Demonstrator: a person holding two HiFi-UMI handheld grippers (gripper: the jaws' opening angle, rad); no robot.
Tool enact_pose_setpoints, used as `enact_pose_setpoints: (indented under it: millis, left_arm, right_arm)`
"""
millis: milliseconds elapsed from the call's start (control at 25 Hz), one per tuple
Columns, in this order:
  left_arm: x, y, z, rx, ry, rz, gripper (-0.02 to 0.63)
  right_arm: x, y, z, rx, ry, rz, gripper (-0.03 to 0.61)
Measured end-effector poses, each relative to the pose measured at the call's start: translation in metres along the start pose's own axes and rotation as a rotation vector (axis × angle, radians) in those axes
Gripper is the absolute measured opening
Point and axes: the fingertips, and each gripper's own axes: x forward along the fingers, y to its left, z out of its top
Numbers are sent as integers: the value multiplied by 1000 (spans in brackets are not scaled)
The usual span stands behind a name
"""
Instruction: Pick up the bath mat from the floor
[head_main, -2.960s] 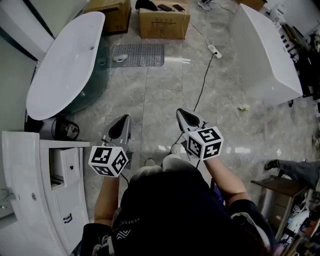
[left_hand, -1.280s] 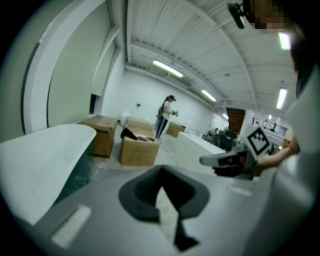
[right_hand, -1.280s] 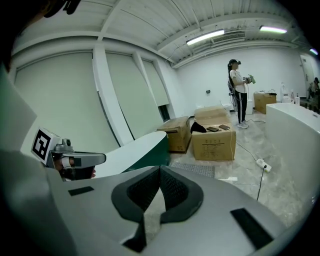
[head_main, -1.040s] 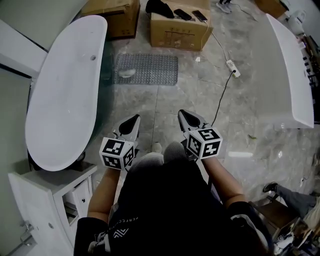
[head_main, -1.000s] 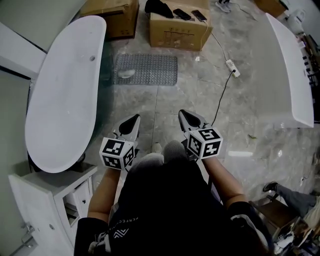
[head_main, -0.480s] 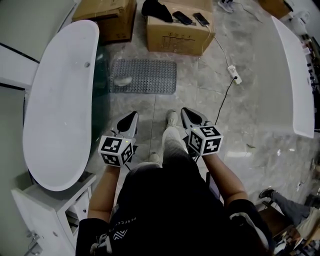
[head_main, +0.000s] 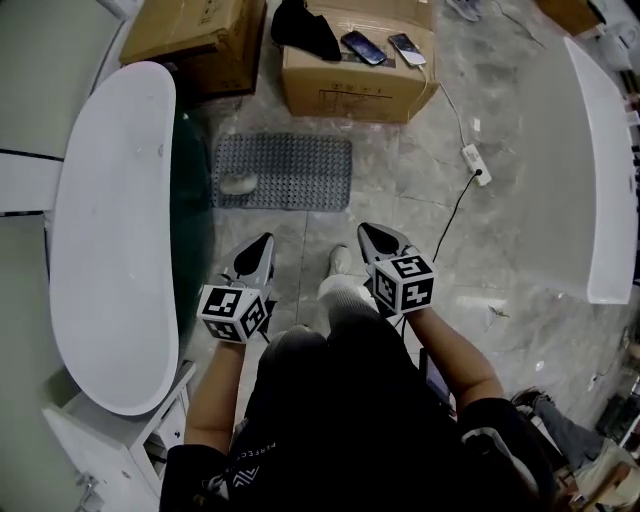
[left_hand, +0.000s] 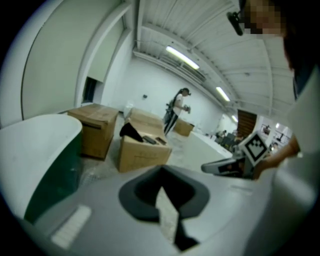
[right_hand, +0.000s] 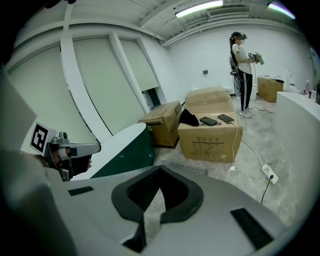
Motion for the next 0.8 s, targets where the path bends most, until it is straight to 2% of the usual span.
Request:
enact_pose_setpoints:
  millis: [240,480,800]
  left_arm:
    - [60,19,4,5,56,19,6]
    - [101,44,-10,45,119,5,6]
    - [150,91,-48,106,234,-104,6]
  right_arm:
    - [47,-40,6,20,50,9,-2]
    - [87,-69,-8,37,87,-51,-2]
    - [151,-88,-39,110,94,-151,0]
